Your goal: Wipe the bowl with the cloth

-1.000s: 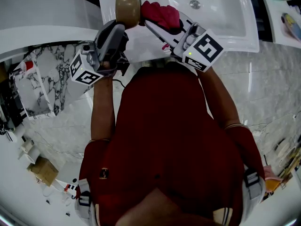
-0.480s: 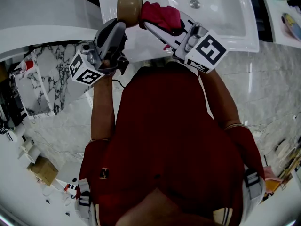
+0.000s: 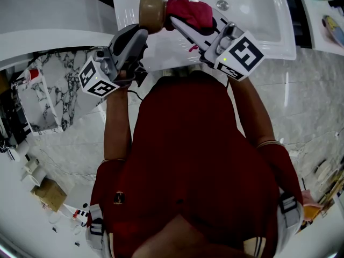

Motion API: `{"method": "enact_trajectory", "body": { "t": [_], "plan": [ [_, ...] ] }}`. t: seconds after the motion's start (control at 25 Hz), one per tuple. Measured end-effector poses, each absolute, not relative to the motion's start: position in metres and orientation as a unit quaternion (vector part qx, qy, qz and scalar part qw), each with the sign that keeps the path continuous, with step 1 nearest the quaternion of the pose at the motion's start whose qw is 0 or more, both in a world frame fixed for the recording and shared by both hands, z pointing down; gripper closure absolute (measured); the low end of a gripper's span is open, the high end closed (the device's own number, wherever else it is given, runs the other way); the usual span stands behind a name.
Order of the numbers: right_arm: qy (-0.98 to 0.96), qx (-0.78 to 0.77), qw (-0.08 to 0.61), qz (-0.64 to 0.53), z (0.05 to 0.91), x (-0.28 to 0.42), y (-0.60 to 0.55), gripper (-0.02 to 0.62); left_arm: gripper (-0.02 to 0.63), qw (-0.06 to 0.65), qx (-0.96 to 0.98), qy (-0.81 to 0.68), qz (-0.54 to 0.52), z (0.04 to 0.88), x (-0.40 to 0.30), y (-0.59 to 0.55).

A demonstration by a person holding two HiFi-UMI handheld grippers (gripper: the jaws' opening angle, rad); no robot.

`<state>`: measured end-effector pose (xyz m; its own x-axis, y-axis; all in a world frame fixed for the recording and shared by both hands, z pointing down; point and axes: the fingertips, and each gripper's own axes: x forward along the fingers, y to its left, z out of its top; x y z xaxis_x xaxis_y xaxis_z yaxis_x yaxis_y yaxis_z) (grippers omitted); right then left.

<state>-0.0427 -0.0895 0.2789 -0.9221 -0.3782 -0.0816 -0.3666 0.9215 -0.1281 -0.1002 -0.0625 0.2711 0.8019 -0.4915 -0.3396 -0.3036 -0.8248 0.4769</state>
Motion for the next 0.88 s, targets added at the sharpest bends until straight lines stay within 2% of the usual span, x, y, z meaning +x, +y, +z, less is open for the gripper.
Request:
{"method": "enact_trajectory", "body": {
  "t": [0.88],
  "plan": [
    [0.979,-0.189,0.02,-0.071,0.304,-0.05,-0.089,0.566,0.584,0.208,0.922,-0.206,-0.254,0.267,-0.104,-0.056]
  ]
}}
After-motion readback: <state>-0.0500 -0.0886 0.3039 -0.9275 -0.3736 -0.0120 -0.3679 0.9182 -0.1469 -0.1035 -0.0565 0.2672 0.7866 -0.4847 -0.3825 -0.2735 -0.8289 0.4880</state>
